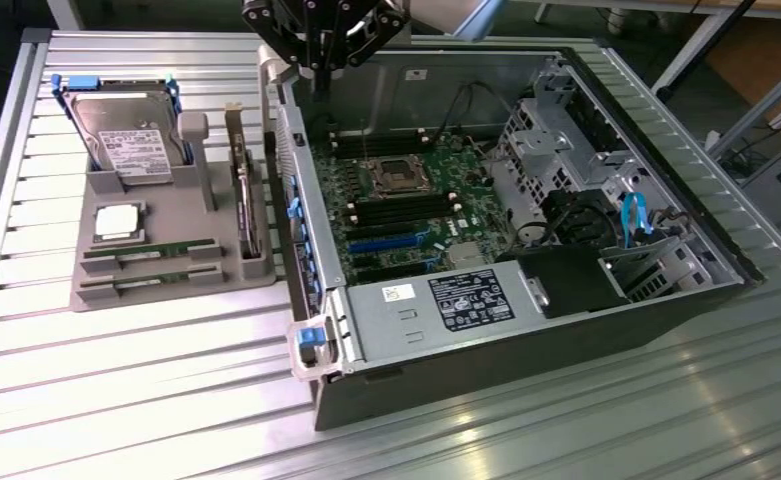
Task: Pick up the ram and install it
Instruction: 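Reach for the ram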
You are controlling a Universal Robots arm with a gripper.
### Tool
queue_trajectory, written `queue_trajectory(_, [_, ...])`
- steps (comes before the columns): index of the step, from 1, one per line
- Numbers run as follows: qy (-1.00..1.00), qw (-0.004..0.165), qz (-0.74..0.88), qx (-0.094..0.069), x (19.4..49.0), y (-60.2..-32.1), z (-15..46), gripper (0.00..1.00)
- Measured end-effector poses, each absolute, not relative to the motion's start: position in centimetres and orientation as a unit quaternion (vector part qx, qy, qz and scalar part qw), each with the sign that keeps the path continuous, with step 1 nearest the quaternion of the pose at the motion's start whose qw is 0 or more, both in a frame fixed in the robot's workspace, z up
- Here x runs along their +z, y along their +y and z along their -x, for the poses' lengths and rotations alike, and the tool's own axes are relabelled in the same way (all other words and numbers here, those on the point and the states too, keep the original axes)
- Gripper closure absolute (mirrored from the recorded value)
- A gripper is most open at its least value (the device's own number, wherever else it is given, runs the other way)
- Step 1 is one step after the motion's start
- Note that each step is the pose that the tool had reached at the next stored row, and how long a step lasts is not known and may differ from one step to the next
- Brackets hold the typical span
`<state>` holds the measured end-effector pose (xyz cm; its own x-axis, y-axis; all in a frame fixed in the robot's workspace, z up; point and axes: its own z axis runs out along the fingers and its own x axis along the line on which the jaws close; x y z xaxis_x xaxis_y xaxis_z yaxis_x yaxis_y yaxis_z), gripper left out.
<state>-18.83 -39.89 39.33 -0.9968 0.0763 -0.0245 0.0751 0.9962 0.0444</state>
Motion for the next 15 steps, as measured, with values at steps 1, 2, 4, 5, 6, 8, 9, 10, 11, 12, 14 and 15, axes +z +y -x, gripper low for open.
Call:
queue_trajectory(1, [0.999, 0.013, -0.038, 0.022, 39.3, -39.9, 19.1, 0.90])
queue_trajectory(2, [0.999, 0.013, -0.038, 0.022, 39.3, -39.9, 19.2, 0.90])
queue_trajectory(4, [0.999, 0.013, -0.038, 0.022, 39.3, -39.9, 19.5, 0.90])
queue_trajectory(5, [0.999, 0.013, -0.038, 0.022, 39.3, -39.9, 19.7, 0.90])
queue_trajectory(6, [0.999, 0.013, -0.038, 0.022, 39.3, -39.9, 19.7, 0.90])
queue_trajectory(8, [0.999, 0.013, -0.038, 0.022, 39.3, -39.9, 20.0, 0.90])
queue_trajectory(9, [0.999, 0.013, -0.038, 0.022, 39.3, -39.9, 20.1, 0.90])
queue_trajectory(10, [0.999, 0.013, -0.038, 0.022, 39.3, -39.9, 20.3, 0.90])
queue_trajectory(11, [0.999, 0.013, -0.038, 0.022, 39.3, -39.9, 20.5, 0.90])
queue_trajectory(12, [0.999, 0.013, -0.038, 0.022, 39.3, -39.9, 20.8, 0.90])
queue_trajectory(14, [0.999, 0.013, -0.038, 0.022, 39.3, -39.9, 21.2, 0.90])
queue_trajectory(15, [0.999, 0.013, -0.038, 0.022, 39.3, -39.9, 21.4, 0.90])
